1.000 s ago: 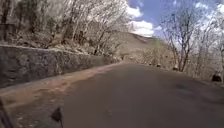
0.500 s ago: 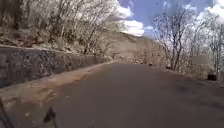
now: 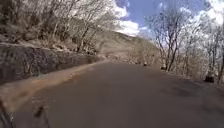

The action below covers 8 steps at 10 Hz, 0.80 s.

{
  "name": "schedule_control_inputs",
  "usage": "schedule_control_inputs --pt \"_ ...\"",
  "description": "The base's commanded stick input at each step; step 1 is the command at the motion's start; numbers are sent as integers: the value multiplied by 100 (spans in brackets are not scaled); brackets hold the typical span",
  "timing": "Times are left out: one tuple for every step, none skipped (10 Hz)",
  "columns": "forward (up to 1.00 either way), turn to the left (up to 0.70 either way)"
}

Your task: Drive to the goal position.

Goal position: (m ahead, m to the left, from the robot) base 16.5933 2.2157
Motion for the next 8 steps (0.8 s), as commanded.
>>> schedule_control_inputs --pt "70 0" --pt "70 0" --pt "70 0" --pt "70 0" --pt "70 0" --pt "70 0" --pt "70 0" --pt "70 0"
